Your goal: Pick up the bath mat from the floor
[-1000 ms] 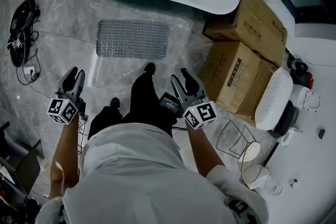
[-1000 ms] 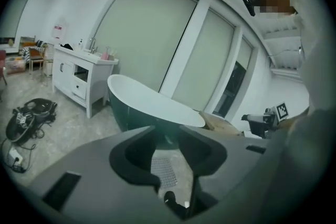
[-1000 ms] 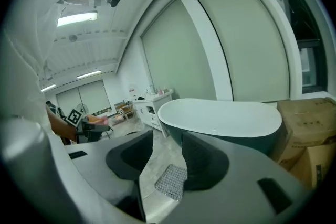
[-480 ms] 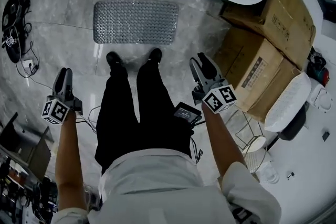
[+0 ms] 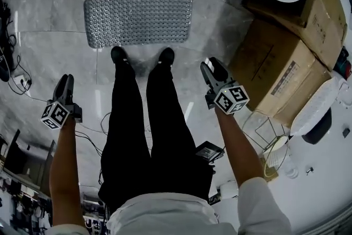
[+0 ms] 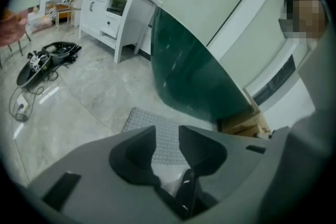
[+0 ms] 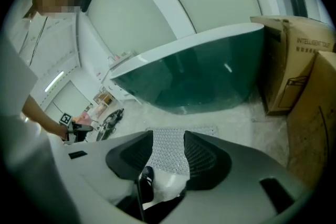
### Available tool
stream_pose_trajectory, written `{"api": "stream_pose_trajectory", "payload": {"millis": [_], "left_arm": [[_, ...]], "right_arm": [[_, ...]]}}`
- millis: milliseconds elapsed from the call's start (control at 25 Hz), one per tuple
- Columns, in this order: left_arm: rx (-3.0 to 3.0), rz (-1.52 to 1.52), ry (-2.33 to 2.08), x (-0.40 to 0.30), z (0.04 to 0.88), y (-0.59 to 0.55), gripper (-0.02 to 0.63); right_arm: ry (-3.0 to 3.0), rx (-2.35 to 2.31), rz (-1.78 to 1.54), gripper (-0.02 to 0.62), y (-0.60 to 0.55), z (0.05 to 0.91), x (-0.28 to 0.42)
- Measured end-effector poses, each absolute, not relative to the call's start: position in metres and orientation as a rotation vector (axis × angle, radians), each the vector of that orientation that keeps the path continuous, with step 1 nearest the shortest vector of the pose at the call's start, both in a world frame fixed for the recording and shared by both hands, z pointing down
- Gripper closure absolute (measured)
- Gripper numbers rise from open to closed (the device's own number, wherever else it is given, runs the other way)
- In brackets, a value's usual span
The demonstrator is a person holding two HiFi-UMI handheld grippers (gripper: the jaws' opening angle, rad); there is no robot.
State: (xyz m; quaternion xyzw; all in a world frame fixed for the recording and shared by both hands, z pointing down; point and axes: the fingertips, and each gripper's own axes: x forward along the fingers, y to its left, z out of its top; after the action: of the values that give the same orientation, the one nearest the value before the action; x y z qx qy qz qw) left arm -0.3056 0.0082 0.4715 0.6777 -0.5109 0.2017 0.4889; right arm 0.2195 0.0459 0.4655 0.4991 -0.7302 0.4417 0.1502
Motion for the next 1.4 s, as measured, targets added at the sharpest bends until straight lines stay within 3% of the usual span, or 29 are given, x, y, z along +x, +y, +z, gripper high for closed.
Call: {"api": "stream_pose_trajectory", "payload": {"millis": [560, 1000, 1400], "left_arm": [[1.632, 0.733, -1.027, -0.305, 0.642, 0.0, 0.44], [1.538, 0.929, -0.953, -0.333, 0.737, 0.019, 0.414], [1.496, 1.116, -0.917, -0.347, 0.797, 0.005, 0.334]], "right_arm": [[-1.867, 1.189, 1.371, 0.385, 0.038, 0.67, 0.215], [-1.726, 1.185, 1.422, 0.362, 0.042, 0.773, 0.212], [-1.77, 1.115, 1.301, 0.314, 0.035, 0.835, 0.219]]}}
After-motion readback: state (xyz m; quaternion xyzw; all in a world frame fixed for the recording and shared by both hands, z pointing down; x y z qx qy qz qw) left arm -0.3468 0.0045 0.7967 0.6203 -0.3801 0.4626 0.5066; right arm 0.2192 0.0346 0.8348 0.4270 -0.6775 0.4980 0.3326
